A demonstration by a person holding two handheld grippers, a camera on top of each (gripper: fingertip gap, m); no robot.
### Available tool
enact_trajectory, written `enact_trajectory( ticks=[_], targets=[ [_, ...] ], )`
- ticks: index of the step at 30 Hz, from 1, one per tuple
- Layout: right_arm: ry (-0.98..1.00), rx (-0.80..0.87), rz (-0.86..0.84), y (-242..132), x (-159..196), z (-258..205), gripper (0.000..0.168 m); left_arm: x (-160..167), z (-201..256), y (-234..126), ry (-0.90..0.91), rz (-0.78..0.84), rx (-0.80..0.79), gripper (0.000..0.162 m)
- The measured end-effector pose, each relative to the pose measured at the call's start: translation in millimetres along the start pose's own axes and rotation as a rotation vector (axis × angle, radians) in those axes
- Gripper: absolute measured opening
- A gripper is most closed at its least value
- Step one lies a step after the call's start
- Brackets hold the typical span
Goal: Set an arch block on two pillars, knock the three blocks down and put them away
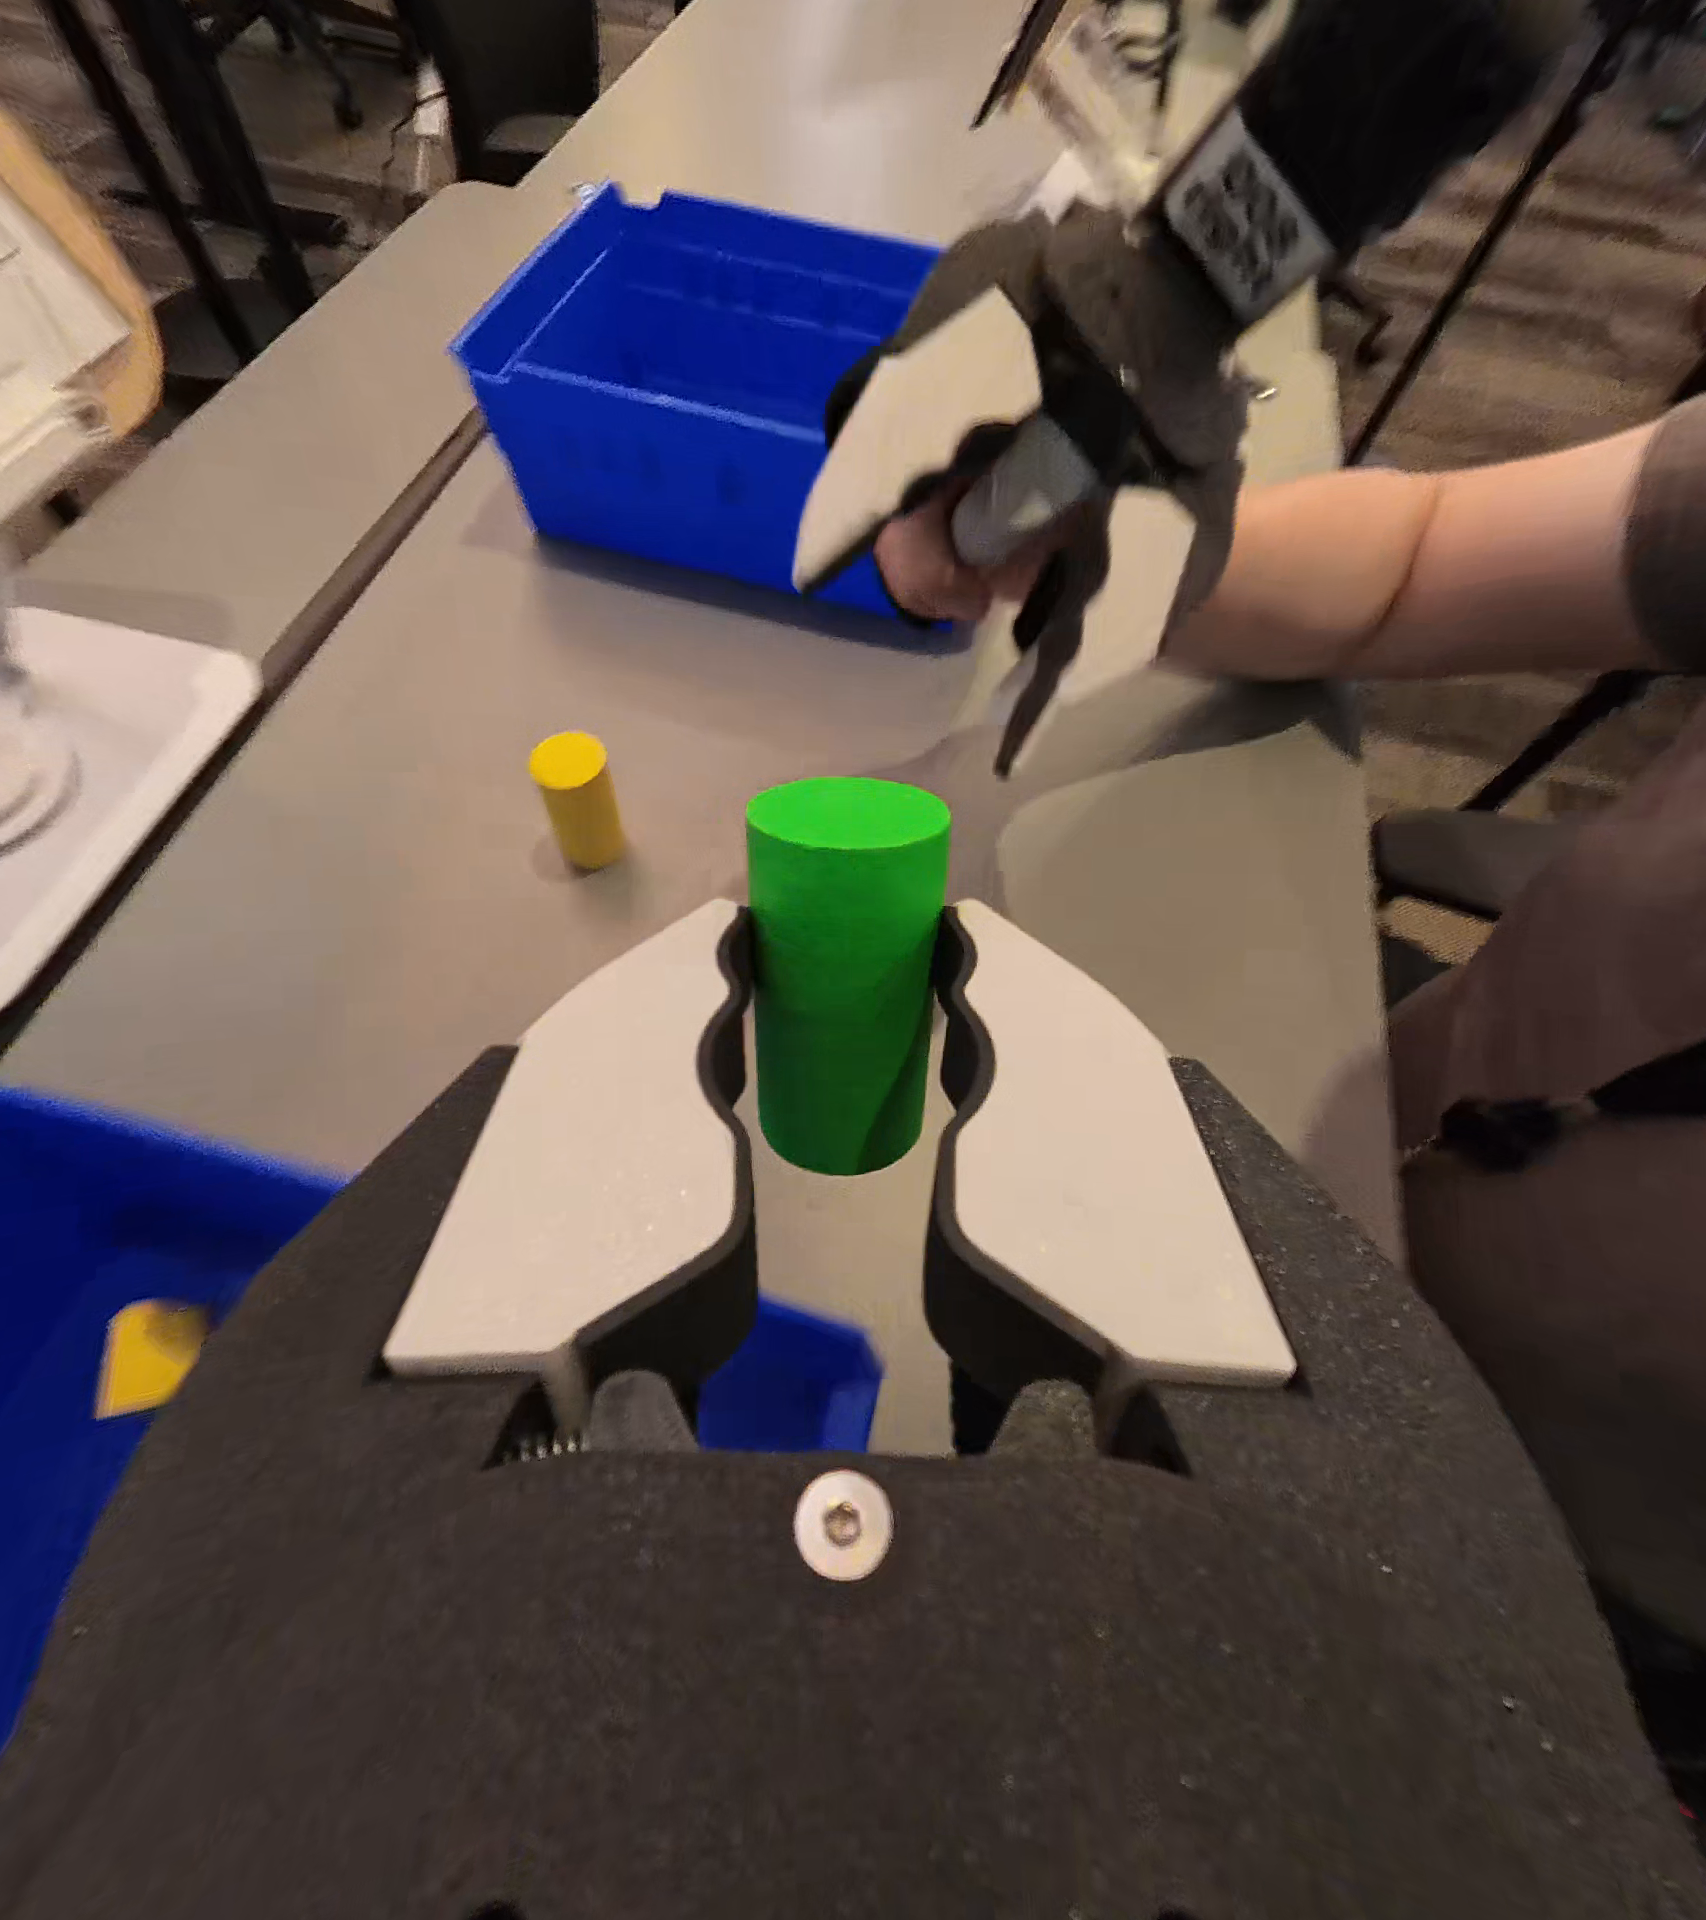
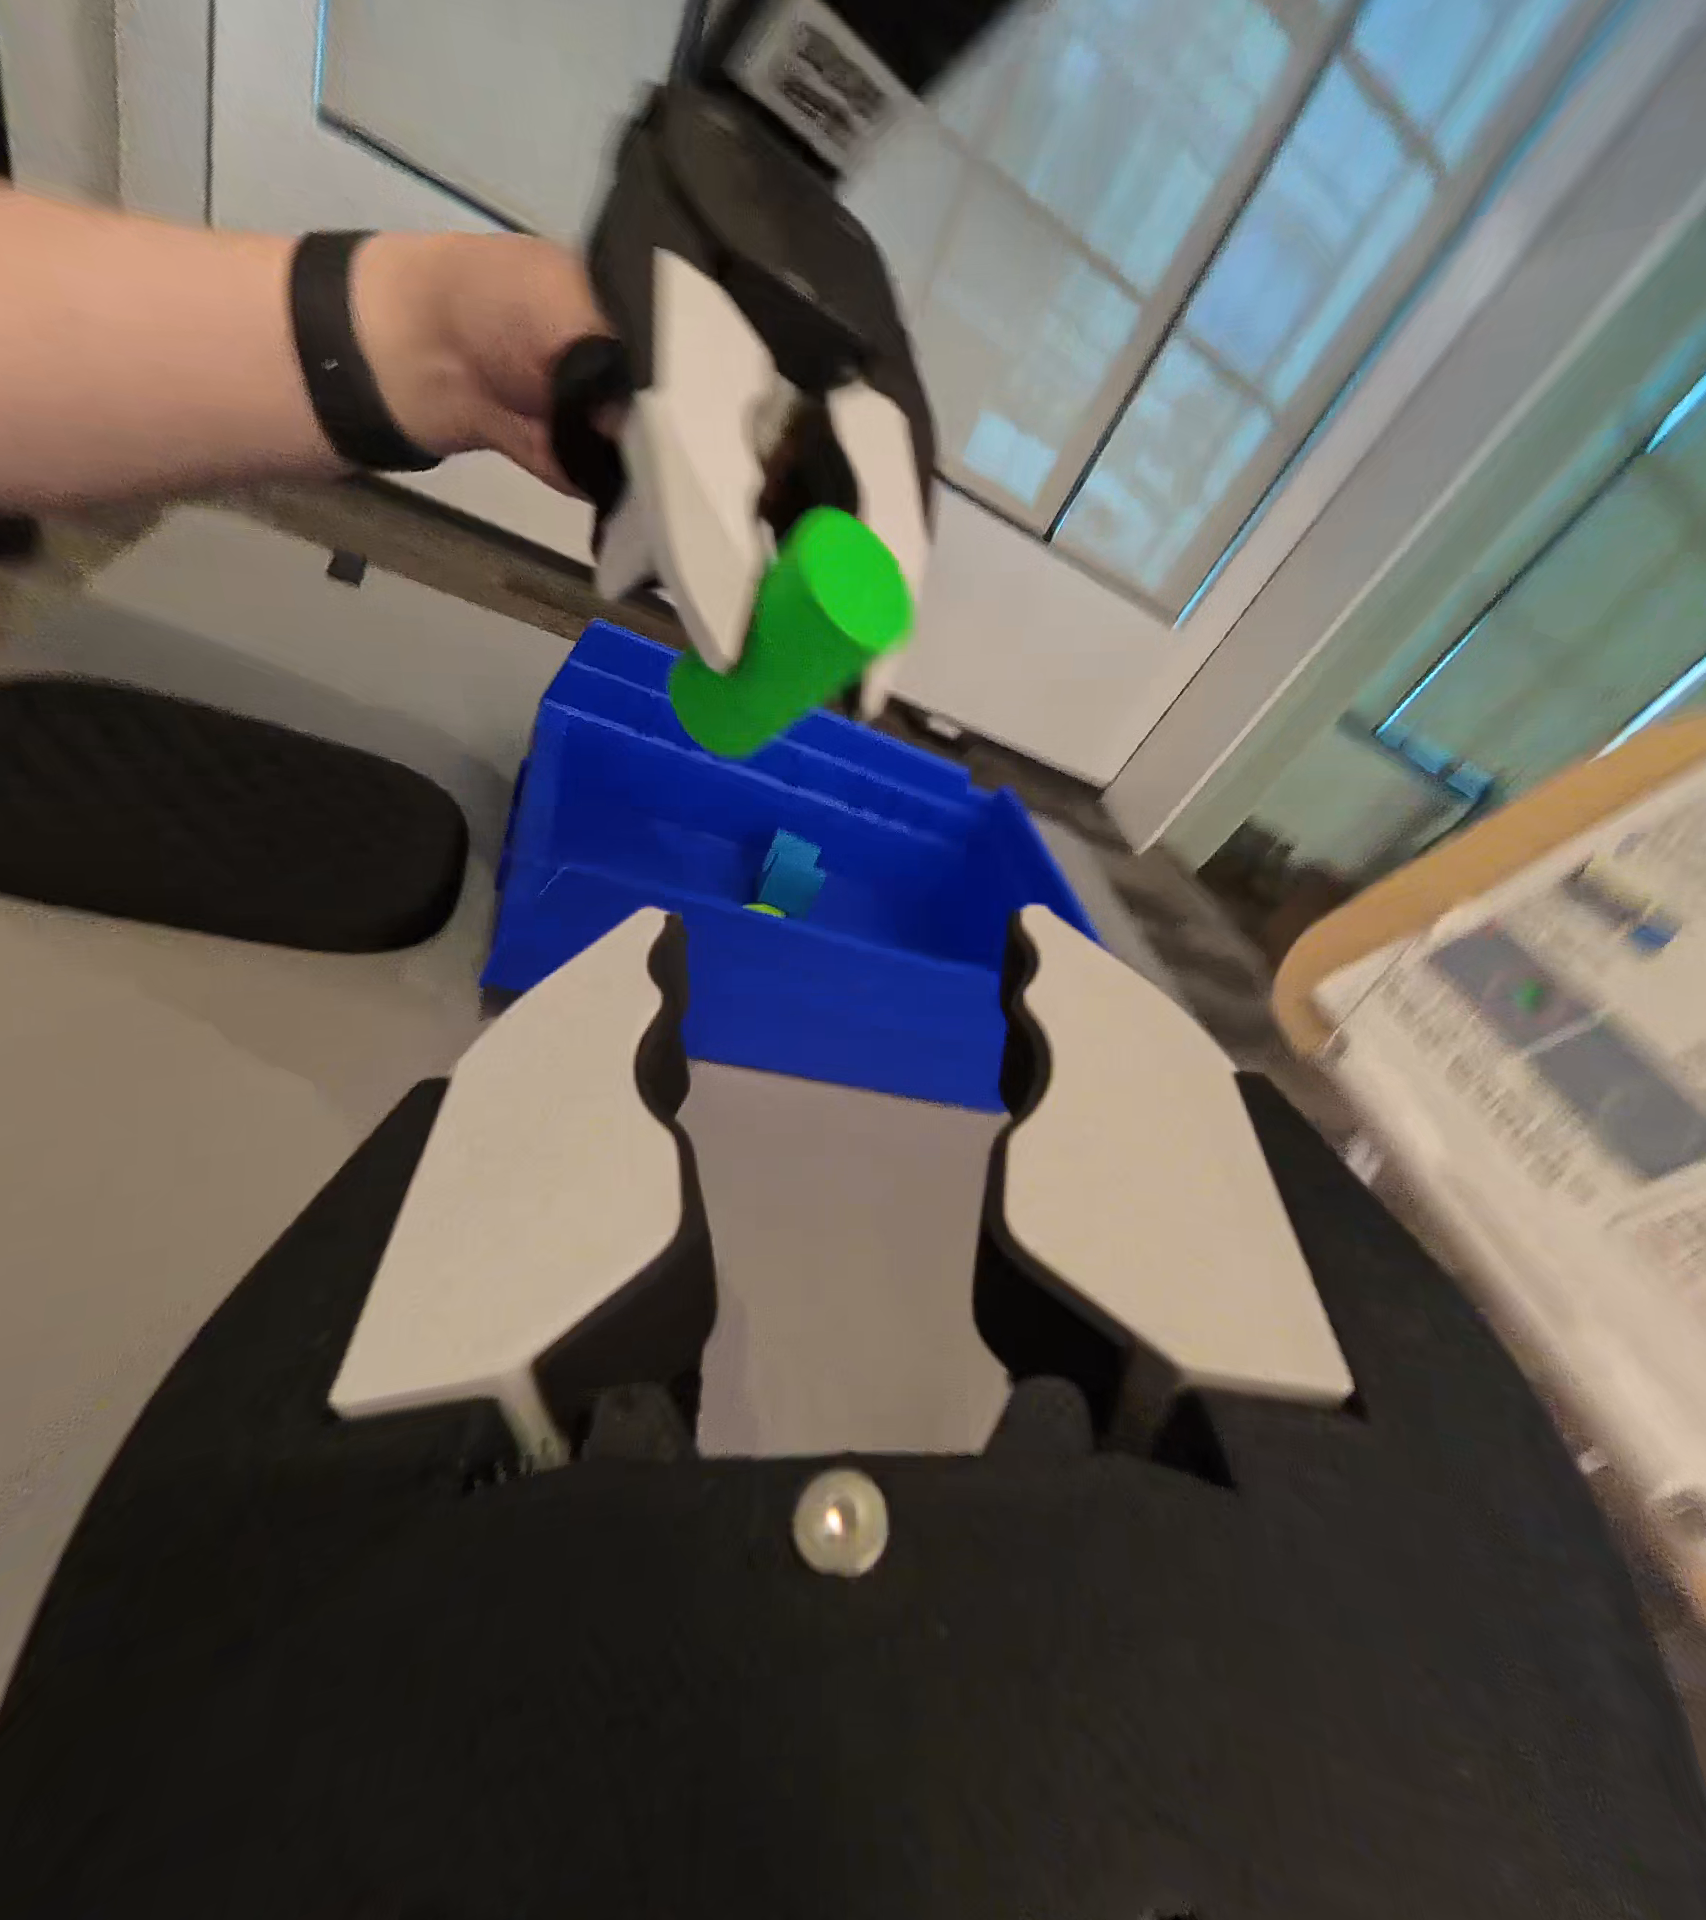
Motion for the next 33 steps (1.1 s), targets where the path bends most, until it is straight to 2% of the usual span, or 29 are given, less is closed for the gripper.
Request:
enact_trajectory(
  ticks=[2,4,10,17,23,24,25,26,28,31,33],
  targets=[
    [-0.170,-0.008,0.039,2,-15,-17,0.059,-6,16,18,-0.033,0.025,0.088,0.034],
    [-0.206,-0.043,0.064,3,-25,-29,0.059,-9,30,35,-0.028,0.029,0.156,0.034],
    [-0.009,-0.082,0.139,-9,-46,-22,0.057,1,46,66,0.145,-0.089,0.182,0.034],
    [0.188,-0.214,0.104,-18,-39,-21,0.038,-5,57,71,0.232,-0.089,0.218,0.034],
    [0.211,-0.251,0.083,-20,-38,-23,0.033,-11,59,72,0.239,-0.068,0.207,0.035],
    [0.226,-0.246,0.065,-22,-37,-19,0.033,-12,55,72,0.230,-0.068,0.175,0.049],
    [0.243,-0.223,0.038,-25,-35,-10,0.033,-11,47,71,0.219,-0.084,0.127,0.072],
    [0.264,-0.167,-0.001,-31,-29,4,0.033,-10,40,67,0.207,-0.101,0.087,0.081],
    [0.338,0.010,-0.173,-47,2,43,0.033,-9,25,55,0.192,-0.090,0.005,0.080],
    [0.461,0.384,-0.457,-83,69,90,0.033,-3,7,34,0.145,-0.076,-0.093,0.070],
    [0.552,0.441,-0.533,-88,101,91,0.033,4,-6,20,0.123,-0.092,-0.170,0.069]
  ],
)
Point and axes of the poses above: each gripper's, where its closed fingertips meet, y out along the fingers, x out of its underside, z = x × y across the jaws, the point moved 2 cm from there along -y, back along the fingers, and after that the axes turned 11 degrees about z, right-handed, at the moved point
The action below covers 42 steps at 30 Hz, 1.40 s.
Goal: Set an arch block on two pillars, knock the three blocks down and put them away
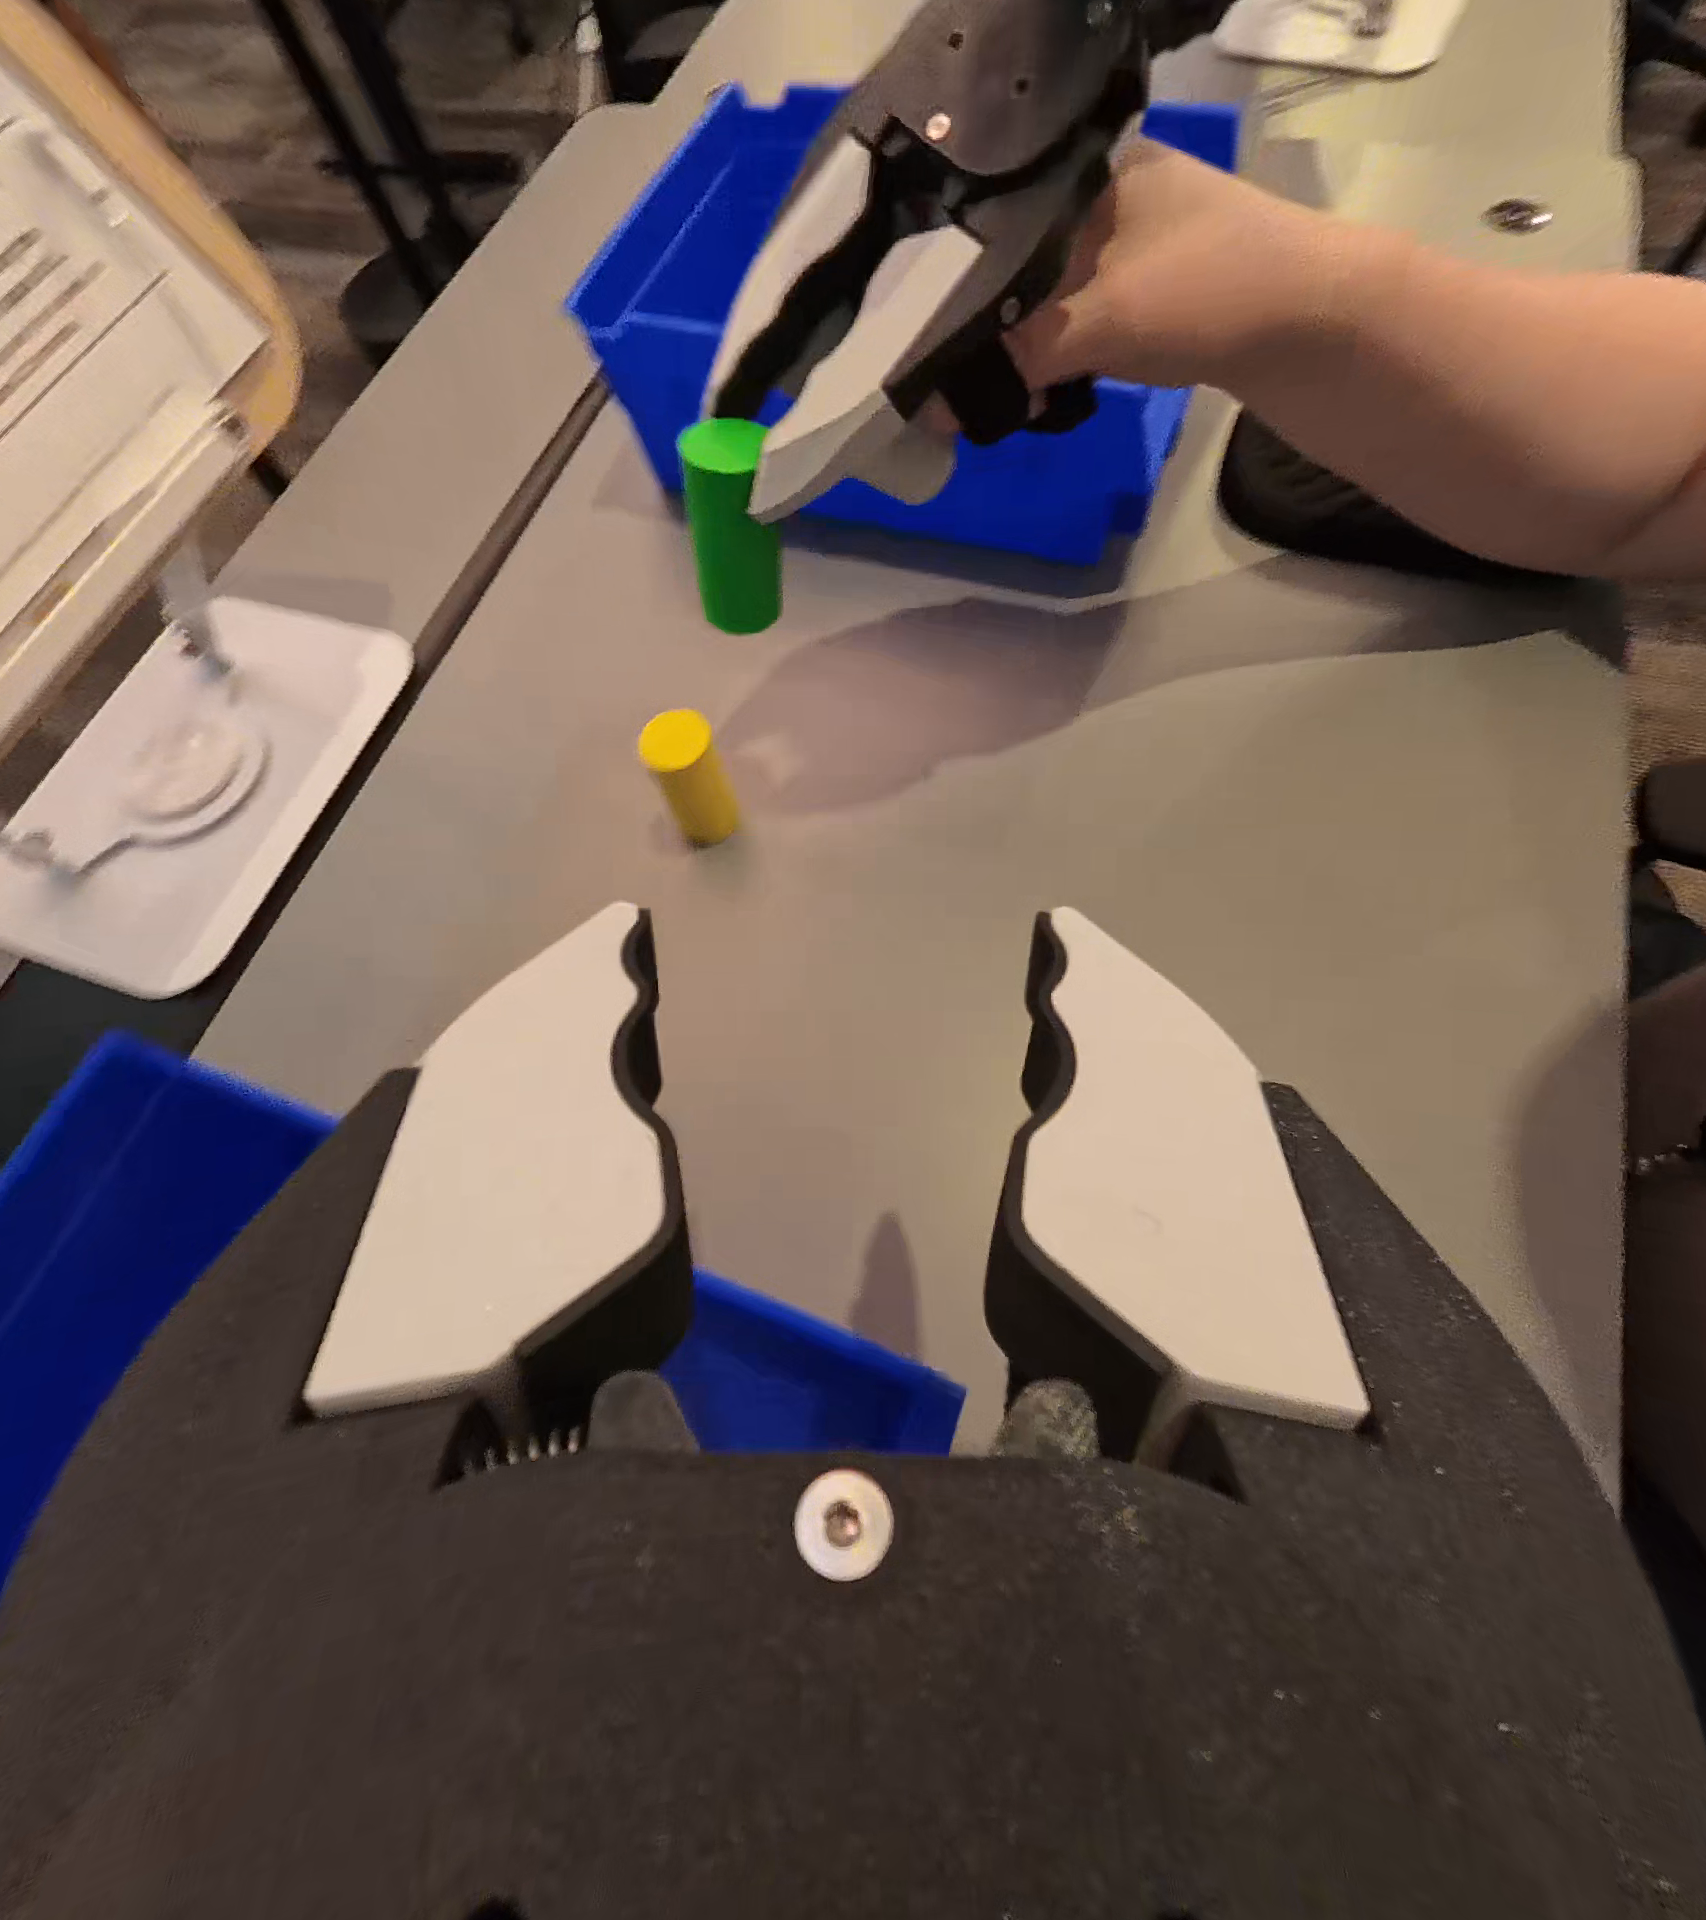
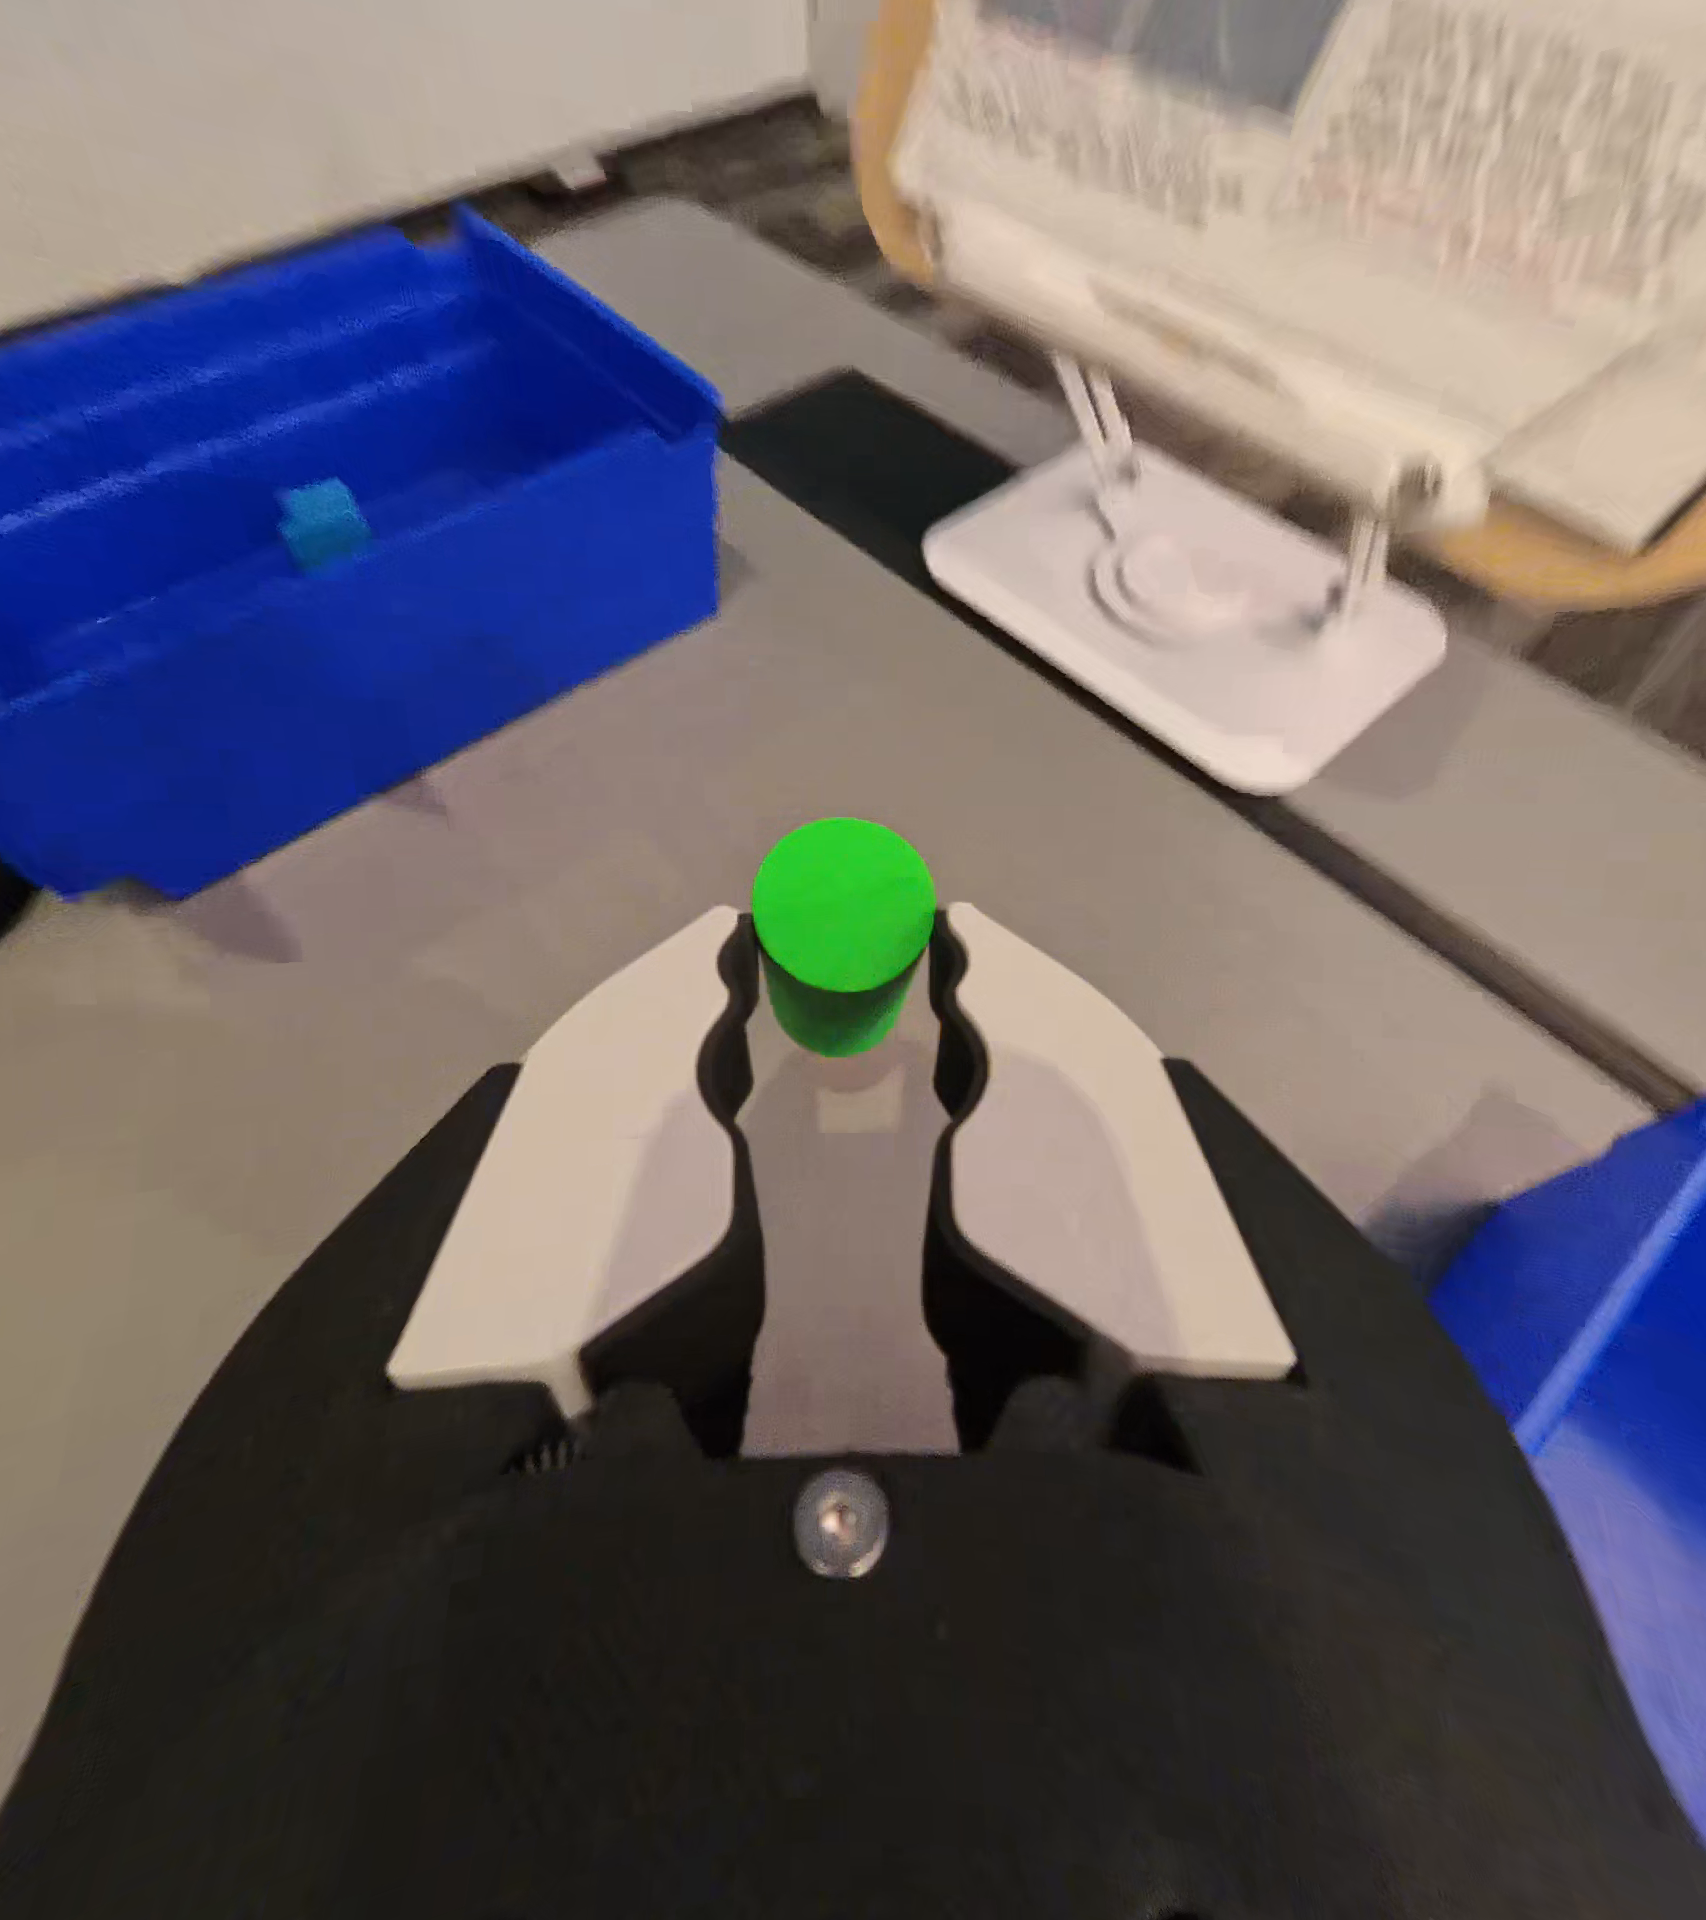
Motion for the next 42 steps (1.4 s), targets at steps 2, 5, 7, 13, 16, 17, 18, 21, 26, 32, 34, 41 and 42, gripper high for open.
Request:
enact_trajectory(
  ticks=[2,5,7,13,16,17,18,21,26,32,34,41,42],
  targets=[
    [0.011,0.055,-0.093,12,23,11,0.033,10,-8,-10,-0.011,-0.025,-0.046,0.068],
    [0.011,0.127,-0.135,22,43,23,0.033,21,-15,-23,-0.018,-0.051,-0.096,0.067],
    [-0.003,0.147,-0.167,28,55,27,0.033,27,-19,-30,-0.028,-0.067,-0.125,0.066],
    [0.054,0.106,-0.208,39,77,27,0.033,40,-26,-43,-0.055,-0.095,-0.173,0.065],
    [0.056,0.085,-0.202,42,78,24,0.033,46,-30,-45,-0.058,-0.110,-0.197,0.064],
    [0.046,0.085,-0.204,43,79,24,0.033,48,-32,-46,-0.059,-0.120,-0.205,0.064],
    [0.038,0.085,-0.209,43,81,24,0.033,51,-35,-47,-0.059,-0.130,-0.218,0.065],
    [0.021,0.075,-0.216,45,83,23,0.033,61,-46,-49,-0.065,-0.168,-0.273,0.064],
    [-0.022,0.063,-0.230,45,84,22,0.035,86,-71,-52,-0.065,-0.278,-0.365,0.064],
    [-0.045,0.048,-0.178,39,65,18,0.047,131,-92,-58,-0.195,-0.441,-0.416,0.060],
    [-0.070,0.051,-0.157,34,55,17,0.048,145,-101,-65,-0.211,-0.497,-0.465,0.057],
    [-0.102,-0.001,-0.120,26,40,8,0.048,183,-131,-81,0.063,-0.814,-0.393,0.057],
    [-0.106,-0.008,-0.126,26,41,7,0.048,187,-128,-78,0.110,-0.847,-0.331,0.057]
  ],
)
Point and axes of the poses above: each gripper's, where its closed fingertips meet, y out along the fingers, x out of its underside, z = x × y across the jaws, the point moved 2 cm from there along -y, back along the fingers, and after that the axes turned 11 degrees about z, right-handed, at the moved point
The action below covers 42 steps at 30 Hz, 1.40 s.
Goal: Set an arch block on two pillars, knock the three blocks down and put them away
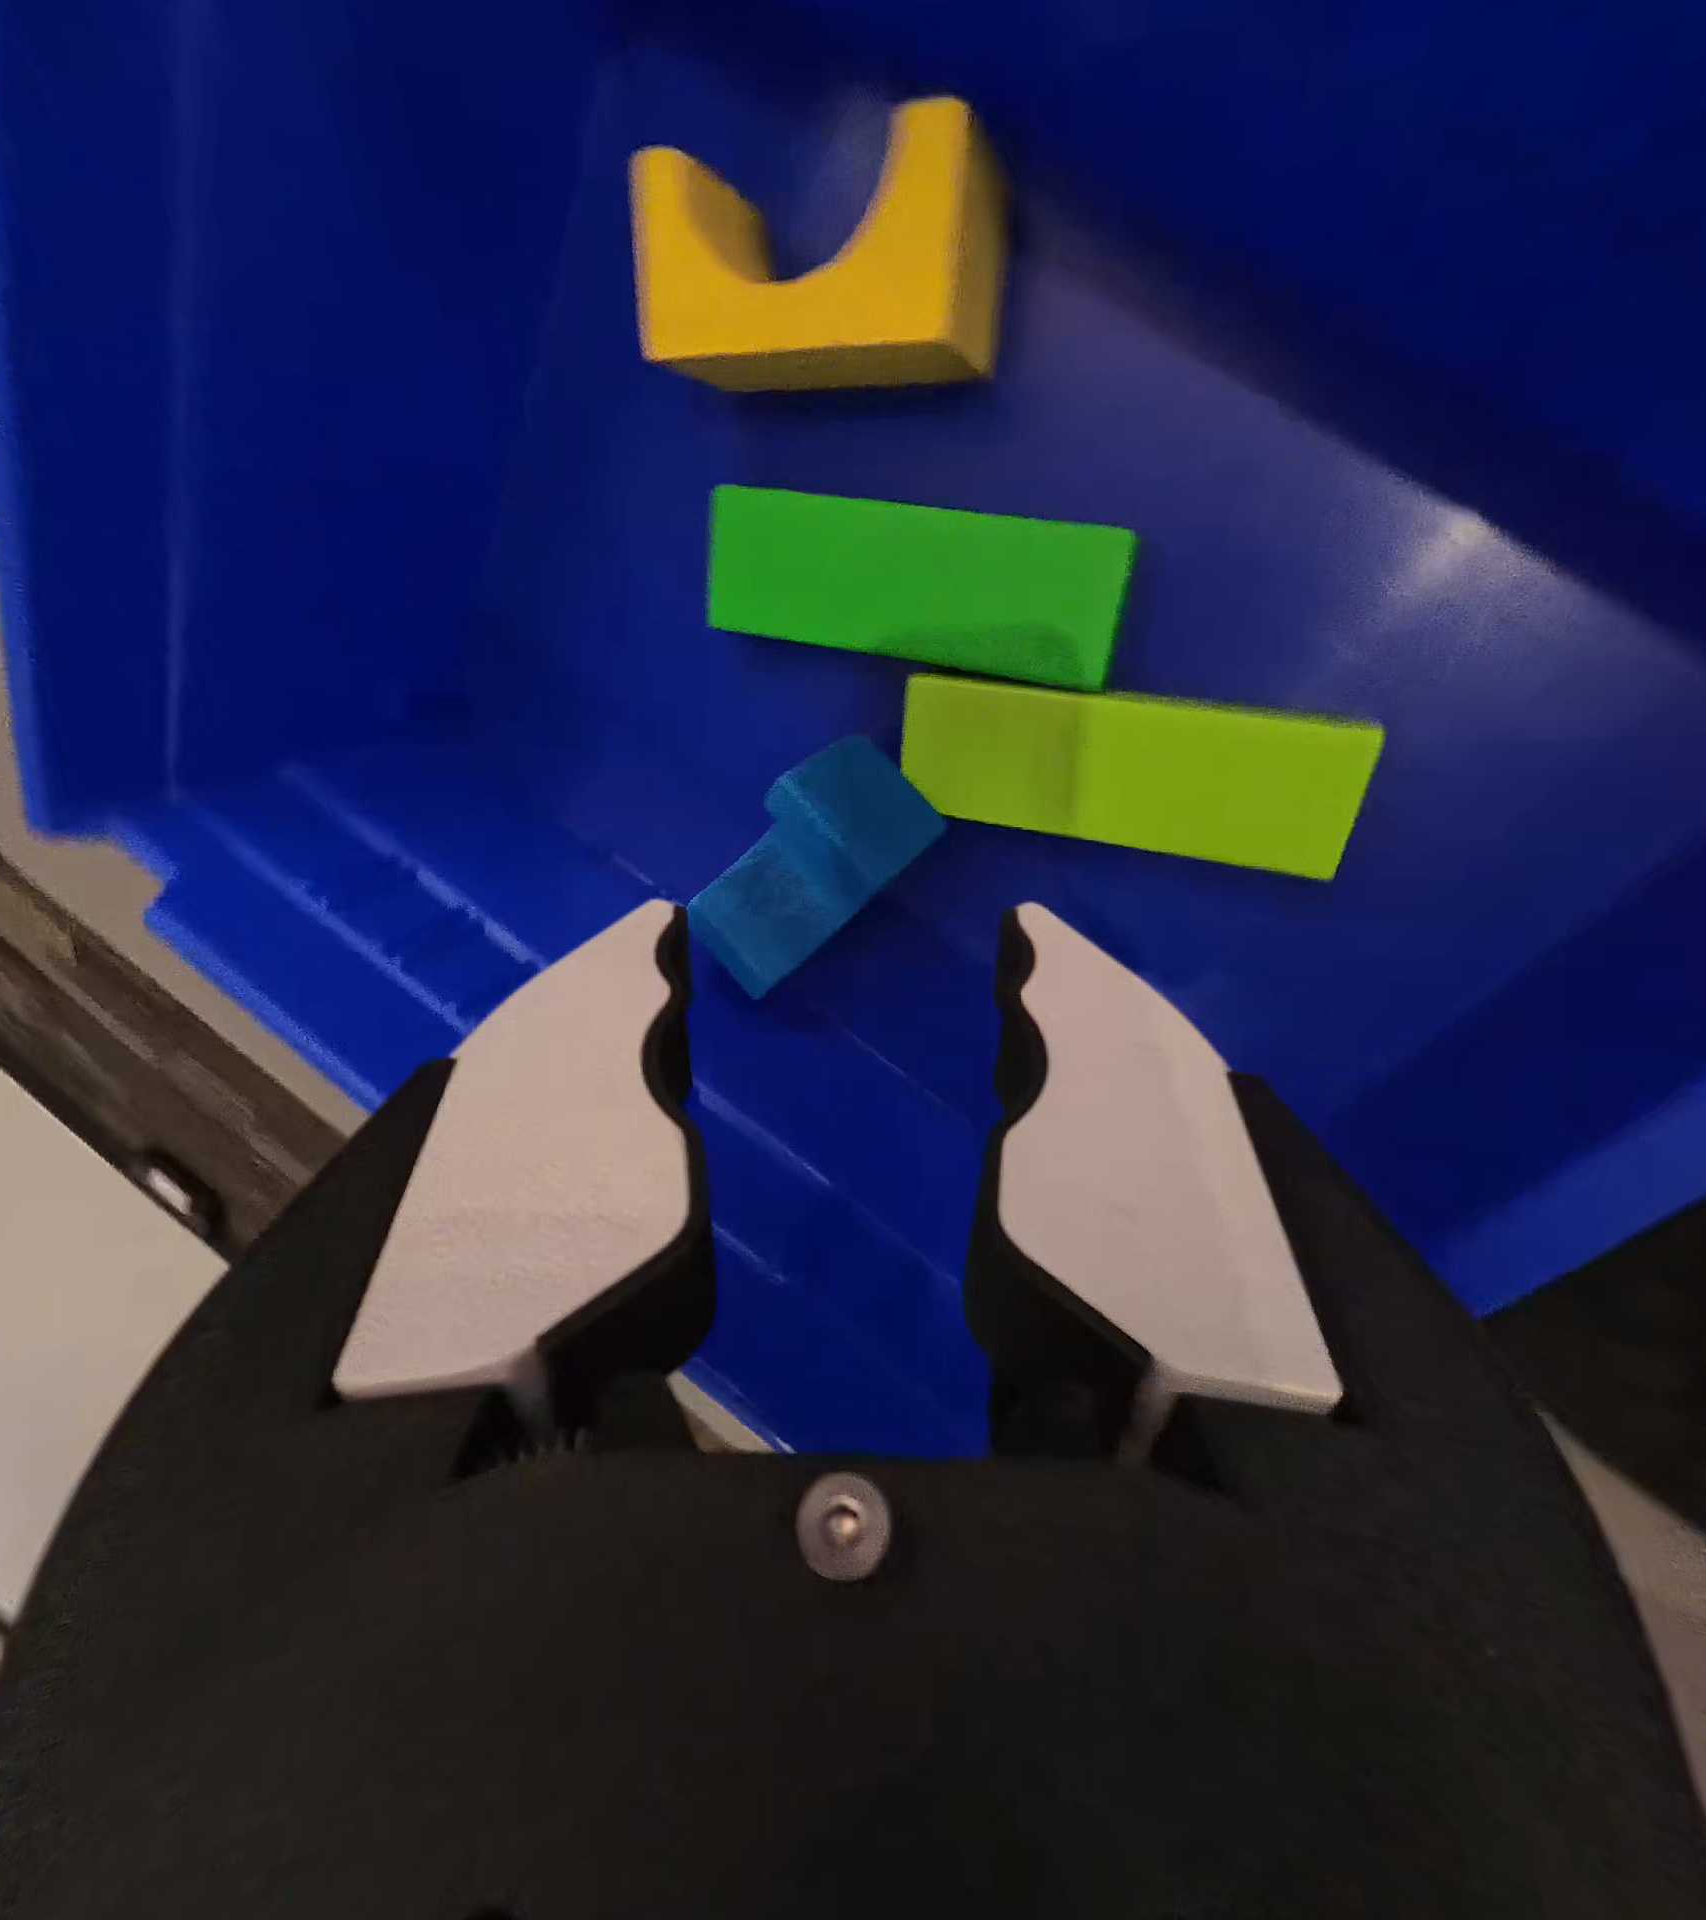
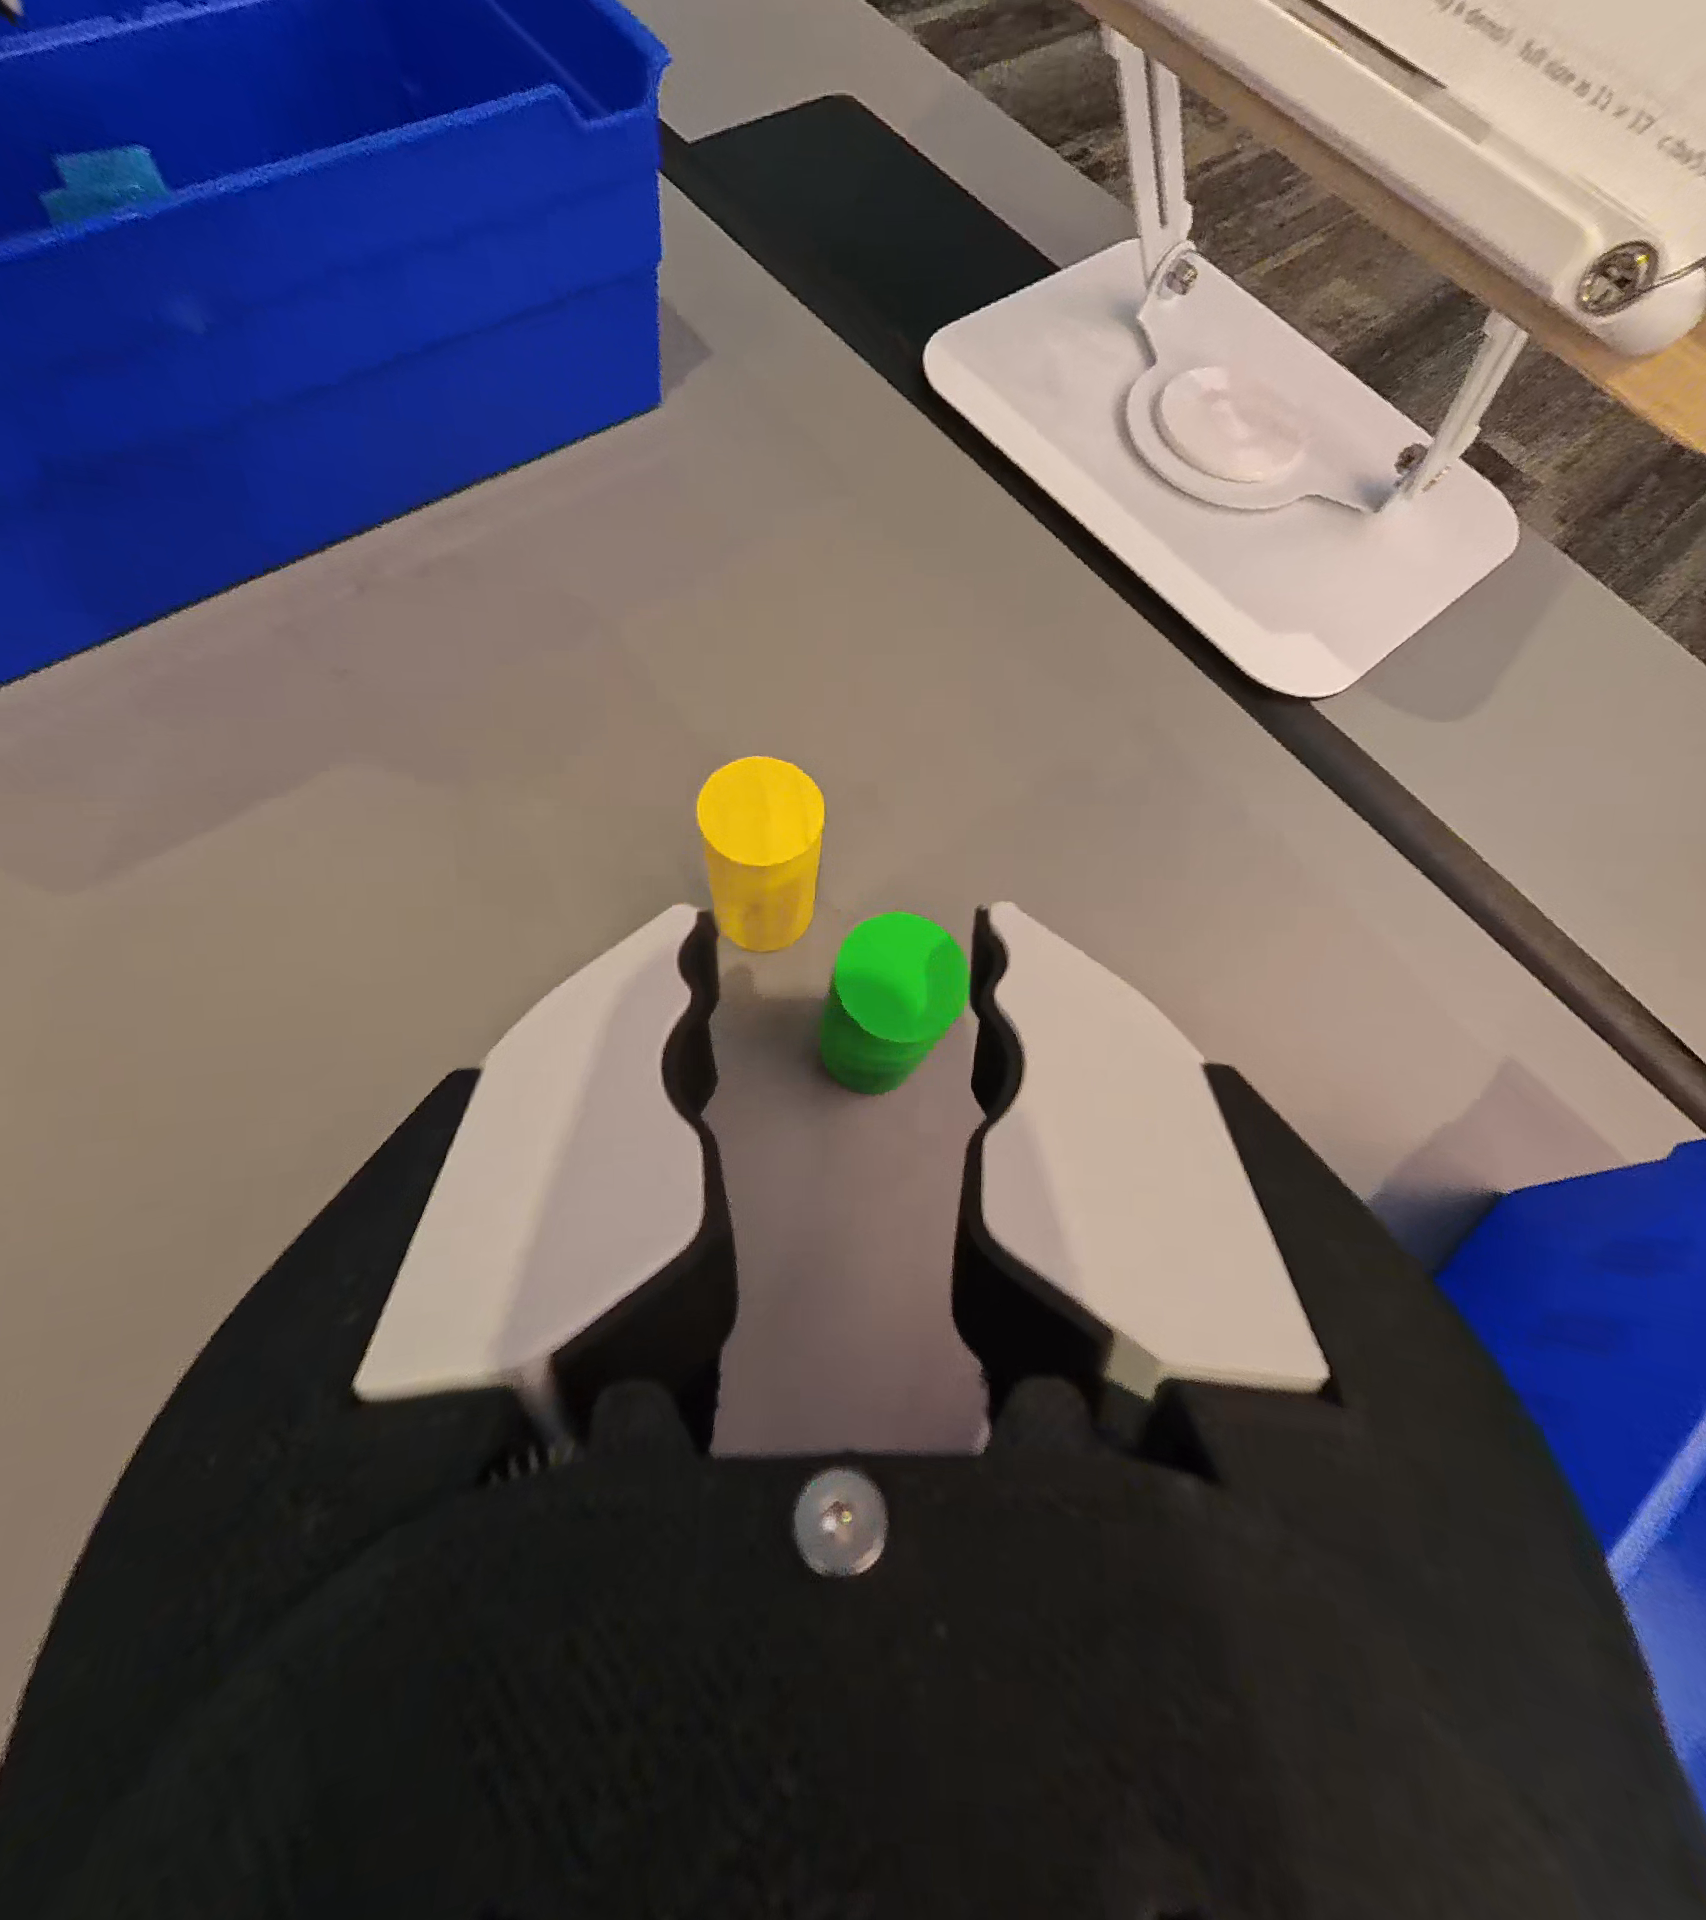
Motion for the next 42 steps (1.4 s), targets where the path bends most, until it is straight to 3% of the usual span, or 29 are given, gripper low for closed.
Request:
enact_trajectory(
  ticks=[2,9,15,18,23,26,30,32,34,38,42],
  targets=[
    [-0.012,-0.008,-0.018,2,4,-1,0.048,-1,3,7,0.101,-0.035,0.046,0.061],
    [-0.015,-0.023,-0.064,7,16,-1,0.048,4,-3,30,0.250,-0.152,0.133,0.053],
    [-0.007,-0.039,-0.078,7,19,-2,0.048,6,-4,46,0.282,-0.182,0.190,0.059],
    [0.007,-0.065,-0.072,6,17,-7,0.048,11,-2,48,0.299,-0.197,0.215,0.041],
    [-0.008,-0.065,-0.092,9,22,-9,0.048,13,-7,43,0.248,-0.173,0.194,0.040],
    [-0.023,-0.045,-0.090,10,21,-8,0.048,-8,-23,18,0.112,0.001,0.136,0.039],
    [-0.089,0.033,0.014,2,-2,-7,0.048,-77,-41,-54,-0.175,0.447,0.053,0.039],
    [-0.145,0.041,0.124,-6,-25,-17,0.048,-116,-28,-97,-0.283,0.712,0.123,0.038],
    [-0.175,-0.057,0.278,-18,-54,-46,0.048,-150,-2,-133,-0.341,0.926,0.270,0.038],
    [-0.163,-0.358,0.575,-55,-101,-113,0.047,-195,56,-163,-0.301,1.094,0.519,0.038],
    [-0.145,-0.445,0.657,-75,-116,-136,0.046,-224,93,-161,-0.251,1.114,0.614,0.038]
  ],
)
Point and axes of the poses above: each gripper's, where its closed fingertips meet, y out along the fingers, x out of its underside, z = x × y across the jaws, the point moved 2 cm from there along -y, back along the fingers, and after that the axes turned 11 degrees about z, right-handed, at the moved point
